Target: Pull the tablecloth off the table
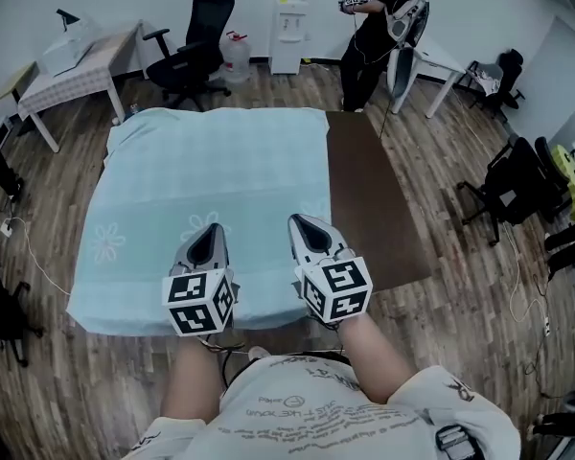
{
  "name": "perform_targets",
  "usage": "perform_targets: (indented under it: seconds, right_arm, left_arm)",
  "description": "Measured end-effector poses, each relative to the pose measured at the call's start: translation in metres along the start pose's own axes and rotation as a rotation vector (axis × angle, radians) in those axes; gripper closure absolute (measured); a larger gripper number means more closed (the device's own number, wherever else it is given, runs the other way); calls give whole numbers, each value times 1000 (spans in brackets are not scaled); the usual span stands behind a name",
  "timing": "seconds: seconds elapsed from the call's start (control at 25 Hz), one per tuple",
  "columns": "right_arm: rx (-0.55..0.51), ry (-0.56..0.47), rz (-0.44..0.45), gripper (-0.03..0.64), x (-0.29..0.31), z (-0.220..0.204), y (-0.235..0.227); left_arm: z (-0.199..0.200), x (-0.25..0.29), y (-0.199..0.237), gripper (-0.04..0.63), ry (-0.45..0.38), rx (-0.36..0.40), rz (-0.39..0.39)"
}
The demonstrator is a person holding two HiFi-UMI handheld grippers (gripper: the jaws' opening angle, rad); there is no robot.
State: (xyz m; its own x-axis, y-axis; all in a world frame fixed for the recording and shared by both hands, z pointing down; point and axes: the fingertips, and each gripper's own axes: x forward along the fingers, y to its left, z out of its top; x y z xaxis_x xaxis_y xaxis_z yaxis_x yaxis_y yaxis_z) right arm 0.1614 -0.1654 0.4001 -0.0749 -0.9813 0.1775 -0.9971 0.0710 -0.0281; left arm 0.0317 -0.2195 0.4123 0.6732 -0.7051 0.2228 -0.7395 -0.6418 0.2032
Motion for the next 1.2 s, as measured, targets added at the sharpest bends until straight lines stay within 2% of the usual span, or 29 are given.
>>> perform_targets:
  seconds: [0.12,0.4,0.84,1.0,1.2]
  right_arm:
    - [0,18,0,603,16,-1,-5]
    - [-18,45,21,603,58,0,-25]
    - [-41,73,165,603,135,-7,-40]
    - [-64,96,202,603,161,-14,-49]
    - [-88,127,205,602,198,-32,-81]
  left_arm:
    - [-1,10,11,583,15,-13,7]
    - [-15,23,48,581,52,-87,83]
    - [-23,33,104,581,59,-118,351]
    - [-36,39,127,581,94,-140,477]
    - [-58,44,149,580,147,-137,582]
